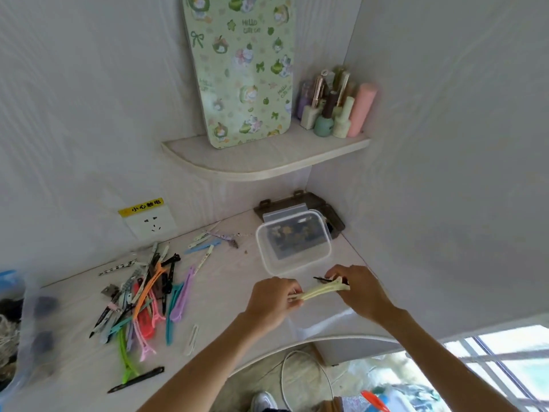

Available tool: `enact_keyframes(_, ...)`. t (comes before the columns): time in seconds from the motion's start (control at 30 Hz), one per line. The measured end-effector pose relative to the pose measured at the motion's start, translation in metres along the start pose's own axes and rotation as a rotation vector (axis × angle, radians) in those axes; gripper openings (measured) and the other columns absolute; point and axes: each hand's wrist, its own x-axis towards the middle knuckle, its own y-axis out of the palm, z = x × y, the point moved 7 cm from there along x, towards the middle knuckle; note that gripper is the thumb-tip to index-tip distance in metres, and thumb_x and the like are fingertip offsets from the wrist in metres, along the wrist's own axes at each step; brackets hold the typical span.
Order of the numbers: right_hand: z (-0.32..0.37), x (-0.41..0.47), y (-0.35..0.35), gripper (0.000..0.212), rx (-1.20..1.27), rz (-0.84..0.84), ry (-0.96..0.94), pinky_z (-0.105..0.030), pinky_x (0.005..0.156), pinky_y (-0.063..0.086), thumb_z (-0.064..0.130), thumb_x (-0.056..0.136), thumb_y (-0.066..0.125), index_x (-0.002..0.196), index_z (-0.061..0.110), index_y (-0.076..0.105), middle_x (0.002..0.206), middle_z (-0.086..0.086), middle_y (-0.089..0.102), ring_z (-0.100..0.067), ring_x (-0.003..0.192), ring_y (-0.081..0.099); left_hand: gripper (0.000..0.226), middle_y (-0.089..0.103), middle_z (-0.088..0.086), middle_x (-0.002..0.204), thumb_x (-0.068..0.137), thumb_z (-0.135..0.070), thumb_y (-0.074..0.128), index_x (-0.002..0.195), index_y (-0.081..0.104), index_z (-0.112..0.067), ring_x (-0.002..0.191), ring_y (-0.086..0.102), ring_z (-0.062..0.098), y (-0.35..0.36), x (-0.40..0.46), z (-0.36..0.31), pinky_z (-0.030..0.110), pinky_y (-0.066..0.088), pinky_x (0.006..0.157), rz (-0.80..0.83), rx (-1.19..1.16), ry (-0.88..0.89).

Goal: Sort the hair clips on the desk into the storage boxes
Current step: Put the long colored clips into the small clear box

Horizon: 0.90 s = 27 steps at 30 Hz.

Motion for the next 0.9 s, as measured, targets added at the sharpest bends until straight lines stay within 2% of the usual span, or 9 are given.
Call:
enact_keyframes(0.13, 0.002, -0.016, 0.010, 0.020, -0.064, -0.153, 0.027, -0.024, 0.081, 0.037, 0.016, 0.086, 0.062, 0.104, 0.022, 0.069, 0.090, -0.001, 0.073, -0.021, 0.083, 0.060, 0.019, 0.070, -0.001, 0.100, 0.090, -0.030, 0.057, 0.107, 0.067, -0.028, 0.089, 0.063, 0.019, -0.001, 0.012, 0.004, 0.033, 0.047, 0.087, 0.005, 0.180, 0.043)
enact_keyframes(0.23, 0.007, -0.014, 0.014, 0.016, -0.060, -0.249, 0.022, -0.028, 0.085, 0.040, 0.020, 0.087, 0.062, 0.100, 0.021, 0.071, 0.087, 0.000, 0.074, -0.021, 0.083, 0.062, 0.023, 0.070, -0.001, 0.102, 0.091, -0.023, 0.055, 0.110, 0.068, -0.025, 0.094, 0.063, 0.019, -0.009, 0.025, 0.009, 0.031, 0.047, 0.088, 0.038, 0.351, 0.085)
enact_keyframes(0.4, 0.015, 0.013, 0.020, 0.019, -0.070, -0.280, -0.076, -0.029, 0.089, 0.035, 0.023, 0.089, 0.060, 0.104, 0.030, 0.068, 0.095, 0.010, 0.073, -0.015, 0.090, 0.061, 0.022, 0.071, -0.003, 0.101, 0.090, -0.023, 0.058, 0.109, 0.068, -0.023, 0.094, 0.064, 0.017, -0.015, 0.043, 0.021, 0.031, 0.048, 0.087, 0.049, 0.429, 0.100)
enact_keyframes(0.5, 0.022, 0.026, 0.023, 0.021, -0.092, -0.313, -0.130, -0.030, 0.091, 0.031, 0.023, 0.089, 0.056, 0.103, 0.032, 0.069, 0.095, 0.009, 0.072, -0.016, 0.089, 0.060, 0.024, 0.071, -0.002, 0.103, 0.088, -0.022, 0.060, 0.111, 0.067, -0.024, 0.095, 0.065, 0.018, -0.017, 0.049, 0.023, 0.035, 0.049, 0.089, -0.001, 0.494, 0.132)
enact_keyframes(0.63, 0.029, 0.037, 0.029, 0.023, -0.087, -0.346, -0.205, -0.024, 0.087, 0.026, 0.018, 0.084, 0.060, 0.097, 0.034, 0.071, 0.093, 0.015, 0.072, -0.008, 0.087, 0.061, 0.036, 0.067, -0.003, 0.113, 0.085, -0.024, 0.065, 0.121, 0.061, -0.026, 0.103, 0.062, 0.019, -0.018, 0.049, 0.025, 0.033, 0.046, 0.089, -0.055, 0.540, 0.164)
enact_keyframes(0.7, 0.026, 0.039, 0.032, 0.023, -0.037, -0.364, -0.256, -0.022, 0.086, 0.035, 0.016, 0.077, 0.068, 0.092, 0.032, 0.073, 0.089, 0.016, 0.073, -0.003, 0.082, 0.063, 0.041, 0.067, -0.007, 0.115, 0.081, -0.029, 0.070, 0.120, 0.061, -0.028, 0.105, 0.061, 0.017, -0.021, 0.044, 0.027, 0.030, 0.043, 0.082, -0.063, 0.479, 0.169)
enact_keyframes(0.8, 0.022, 0.040, 0.032, 0.020, -0.007, -0.434, -0.348, -0.024, 0.074, 0.053, 0.014, 0.068, 0.077, 0.085, 0.024, 0.077, 0.080, 0.007, 0.075, -0.012, 0.073, 0.070, 0.041, 0.067, -0.011, 0.114, 0.076, -0.035, 0.073, 0.116, 0.063, -0.032, 0.105, 0.061, 0.014, -0.030, 0.033, 0.027, 0.027, 0.039, 0.075, -0.106, 0.414, 0.173)
enact_keyframes(0.9, 0.022, 0.041, 0.035, 0.015, -0.018, -0.422, -0.342, -0.024, 0.075, 0.050, 0.015, 0.075, 0.073, 0.087, 0.023, 0.076, 0.087, 0.003, 0.075, -0.016, 0.081, 0.068, 0.042, 0.067, -0.014, 0.112, 0.075, -0.034, 0.074, 0.115, 0.063, -0.034, 0.105, 0.060, 0.009, -0.038, 0.015, 0.026, 0.027, 0.043, 0.081, -0.199, 0.382, 0.173)
